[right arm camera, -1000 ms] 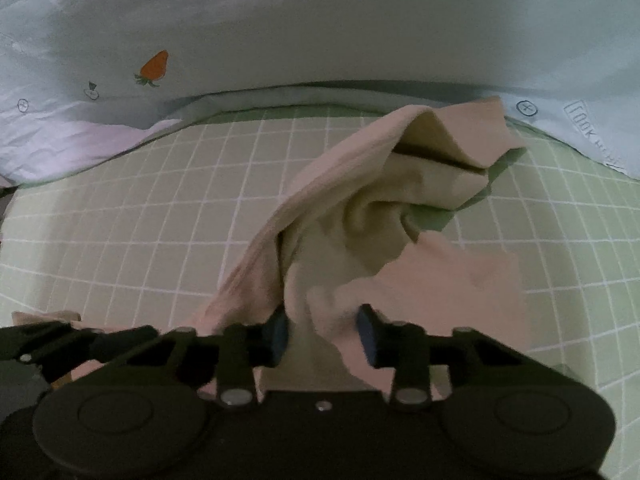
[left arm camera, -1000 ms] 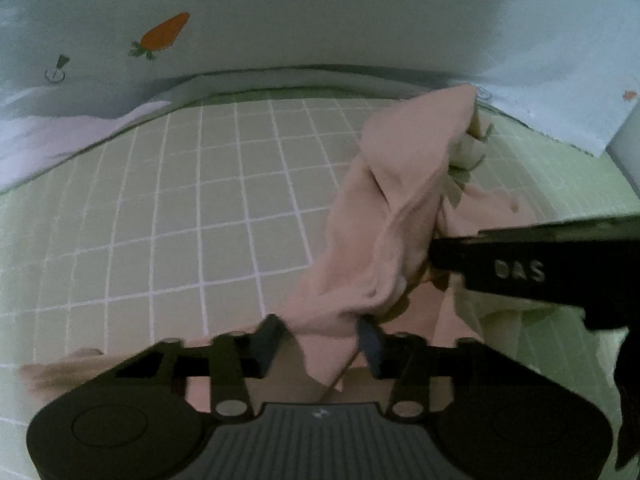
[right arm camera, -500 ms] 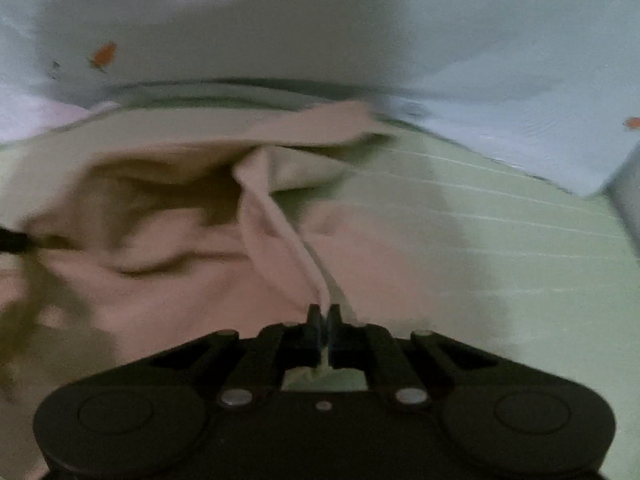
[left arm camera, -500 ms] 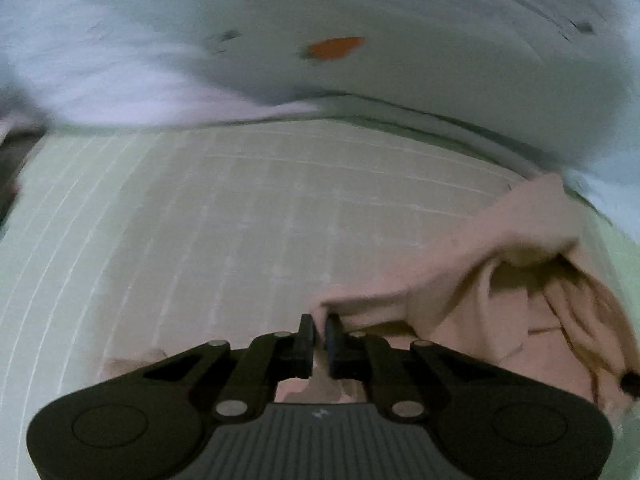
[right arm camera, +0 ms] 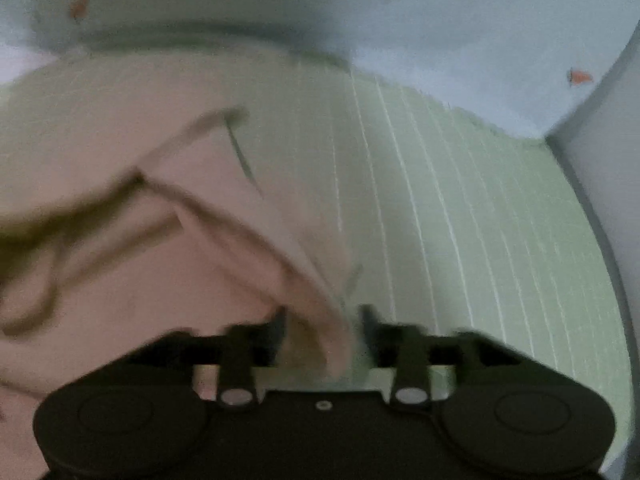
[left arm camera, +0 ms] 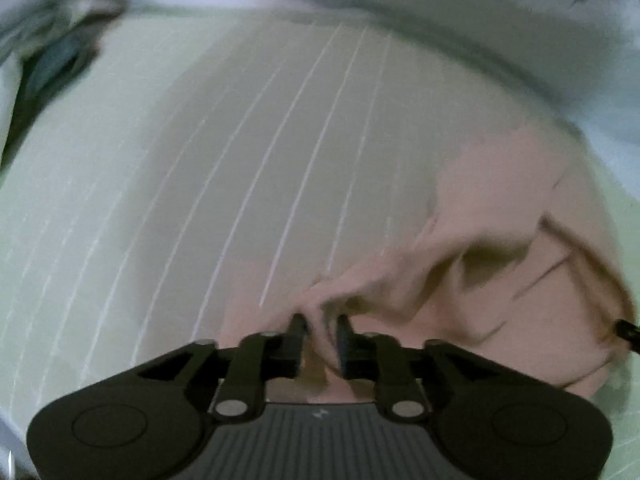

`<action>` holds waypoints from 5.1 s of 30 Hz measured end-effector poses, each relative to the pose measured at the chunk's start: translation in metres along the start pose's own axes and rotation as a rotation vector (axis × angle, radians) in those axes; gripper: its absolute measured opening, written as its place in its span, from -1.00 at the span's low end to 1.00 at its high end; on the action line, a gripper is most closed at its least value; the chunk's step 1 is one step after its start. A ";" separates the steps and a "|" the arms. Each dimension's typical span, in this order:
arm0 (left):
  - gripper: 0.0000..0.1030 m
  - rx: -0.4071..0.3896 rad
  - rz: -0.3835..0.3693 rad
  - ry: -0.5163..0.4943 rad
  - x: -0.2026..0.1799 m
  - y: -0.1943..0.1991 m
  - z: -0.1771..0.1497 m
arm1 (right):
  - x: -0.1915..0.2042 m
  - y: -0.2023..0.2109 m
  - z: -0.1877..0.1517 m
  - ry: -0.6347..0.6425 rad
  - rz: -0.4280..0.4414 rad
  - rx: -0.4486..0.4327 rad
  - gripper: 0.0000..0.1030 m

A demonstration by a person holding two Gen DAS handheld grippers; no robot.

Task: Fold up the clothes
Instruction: 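Hold the shirt with both grippers and lay it flat on the mat, then open both grippers and release the shirt onto the mat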

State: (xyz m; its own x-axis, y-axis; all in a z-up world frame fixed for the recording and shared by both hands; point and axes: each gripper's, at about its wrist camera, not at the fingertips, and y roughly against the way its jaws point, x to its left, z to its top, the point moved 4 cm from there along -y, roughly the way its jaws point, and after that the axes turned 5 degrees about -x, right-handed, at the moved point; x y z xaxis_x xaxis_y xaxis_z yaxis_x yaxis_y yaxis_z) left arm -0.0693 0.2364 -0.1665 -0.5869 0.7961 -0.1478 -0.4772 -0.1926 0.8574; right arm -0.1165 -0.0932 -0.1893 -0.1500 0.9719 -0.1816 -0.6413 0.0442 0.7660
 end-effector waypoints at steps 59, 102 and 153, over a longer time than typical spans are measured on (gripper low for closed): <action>-0.93 -0.223 0.004 -0.223 -0.037 0.003 0.080 | -0.142 -0.064 -0.003 -0.312 -0.332 0.020 -0.81; 0.39 -0.084 0.118 0.049 0.026 -0.046 0.064 | 0.023 -0.190 0.167 0.006 0.124 -0.088 -0.77; 0.53 -0.015 -0.091 -0.099 0.081 0.089 -0.107 | 0.047 0.068 -0.091 -0.372 -0.121 0.036 -0.97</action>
State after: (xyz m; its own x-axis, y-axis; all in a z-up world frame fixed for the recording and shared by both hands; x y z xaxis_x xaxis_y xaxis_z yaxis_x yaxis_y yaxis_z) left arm -0.2300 0.2224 -0.1549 -0.4736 0.8632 -0.1751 -0.5361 -0.1247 0.8349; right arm -0.2355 -0.0652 -0.2019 0.2122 0.9763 -0.0416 -0.6101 0.1656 0.7749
